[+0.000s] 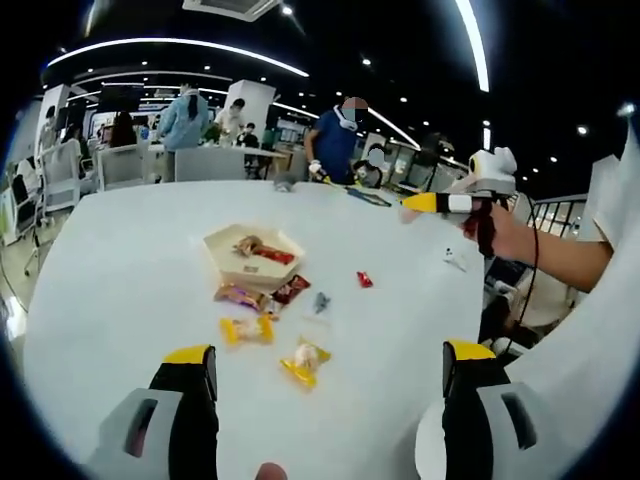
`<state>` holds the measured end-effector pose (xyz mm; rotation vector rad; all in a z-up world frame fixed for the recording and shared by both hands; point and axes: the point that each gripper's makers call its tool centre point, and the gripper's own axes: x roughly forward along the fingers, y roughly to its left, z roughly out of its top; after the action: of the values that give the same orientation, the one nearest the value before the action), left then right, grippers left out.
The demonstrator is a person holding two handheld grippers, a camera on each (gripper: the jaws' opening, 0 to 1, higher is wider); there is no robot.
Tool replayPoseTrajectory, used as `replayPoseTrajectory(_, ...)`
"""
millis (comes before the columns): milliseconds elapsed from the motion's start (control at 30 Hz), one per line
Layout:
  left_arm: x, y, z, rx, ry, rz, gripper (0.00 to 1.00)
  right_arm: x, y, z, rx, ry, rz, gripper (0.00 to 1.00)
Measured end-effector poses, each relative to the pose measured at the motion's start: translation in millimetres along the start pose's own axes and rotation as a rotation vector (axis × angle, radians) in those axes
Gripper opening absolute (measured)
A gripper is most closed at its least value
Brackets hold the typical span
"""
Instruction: Place the target food into the container with the food tongs after gripping and lifting it, then release it inside without dropping or visibly crushing the food.
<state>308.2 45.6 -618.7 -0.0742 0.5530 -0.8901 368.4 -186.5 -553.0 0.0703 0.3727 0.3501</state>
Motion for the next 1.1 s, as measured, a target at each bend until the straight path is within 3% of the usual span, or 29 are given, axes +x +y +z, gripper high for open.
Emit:
replayPoseTrajectory(200,1.2,-3.5,-1.6,0.007,0.005,-0.009,0.94,-6.9,2.9,-14.7,0.016,0.028,0.010,0.26)
replayPoseTrajectory(600,4.5,0.7,-1.0,-0.009,-0.015,-0.014,0.93,-19.2,10.4,-36.6,0.120,0.013,-0.002,0.26)
replayPoseTrajectory(1100,7.1,1.1,-6.9,-0.011,0.004,-0.027,0.93,-24.6,9.2,-48.1,0.147,0.023,-0.030,0.26)
